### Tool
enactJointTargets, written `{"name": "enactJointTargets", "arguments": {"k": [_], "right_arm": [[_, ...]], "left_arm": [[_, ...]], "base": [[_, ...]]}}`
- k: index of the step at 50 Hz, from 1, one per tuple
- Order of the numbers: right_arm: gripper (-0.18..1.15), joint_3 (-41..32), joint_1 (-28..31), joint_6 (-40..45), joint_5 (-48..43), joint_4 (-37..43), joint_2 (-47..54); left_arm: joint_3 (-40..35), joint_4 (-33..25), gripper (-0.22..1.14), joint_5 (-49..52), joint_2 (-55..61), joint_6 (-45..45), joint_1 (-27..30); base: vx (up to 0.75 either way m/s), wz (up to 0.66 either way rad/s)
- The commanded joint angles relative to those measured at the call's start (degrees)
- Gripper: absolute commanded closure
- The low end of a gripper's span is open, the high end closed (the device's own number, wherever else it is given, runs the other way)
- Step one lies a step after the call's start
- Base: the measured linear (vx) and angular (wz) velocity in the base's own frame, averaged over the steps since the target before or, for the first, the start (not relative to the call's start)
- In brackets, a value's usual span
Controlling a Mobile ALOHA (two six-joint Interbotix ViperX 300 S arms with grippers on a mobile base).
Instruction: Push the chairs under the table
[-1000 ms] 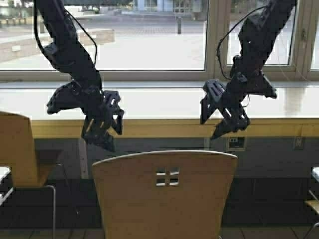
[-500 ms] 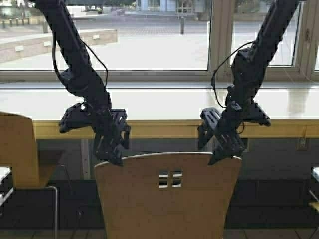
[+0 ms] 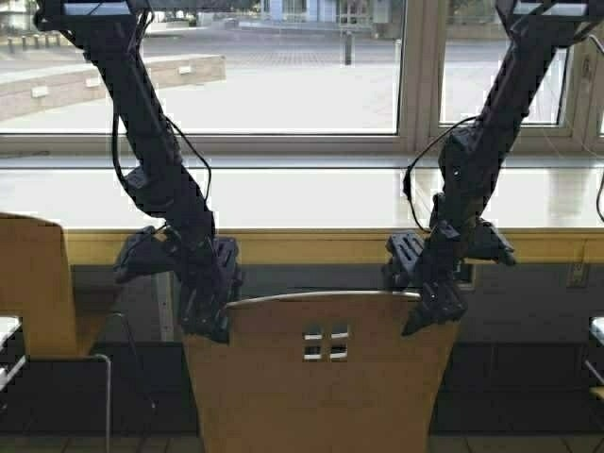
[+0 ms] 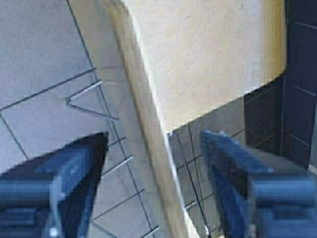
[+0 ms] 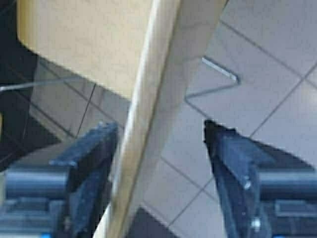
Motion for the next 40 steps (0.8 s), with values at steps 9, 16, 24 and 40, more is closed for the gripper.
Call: {"name": "enactJointTargets", "arguments": {"k": [9,16,24,40], "right_arm": [[0.08,-0.8,0.6,-0.2,-3.0,-0.9,-1.1],[0.08,-0.8,0.7,-0.2,-2.6,-0.6,-1.1],[0.09,-0.8,0.6,-0.2,-2.3,-0.6,-1.1],[0.56,0.5,0.6,0.0,0.7,-0.2,-0.7]], "left_arm": [[-2.8,0.0,0.01,-1.6,1.8,-2.0,-1.2],[-2.8,-0.1,0.01,-1.7,1.8,-2.5,-1.3],[-2.8,-0.1,0.03,-1.6,1.8,-2.5,-1.2],[-2.3,-0.1,0.49,1.1,1.5,-2.5,-1.2]], "base": [[0.02,0.02],[0.01,0.02],[0.02,0.02],[0.04,0.02]]}}
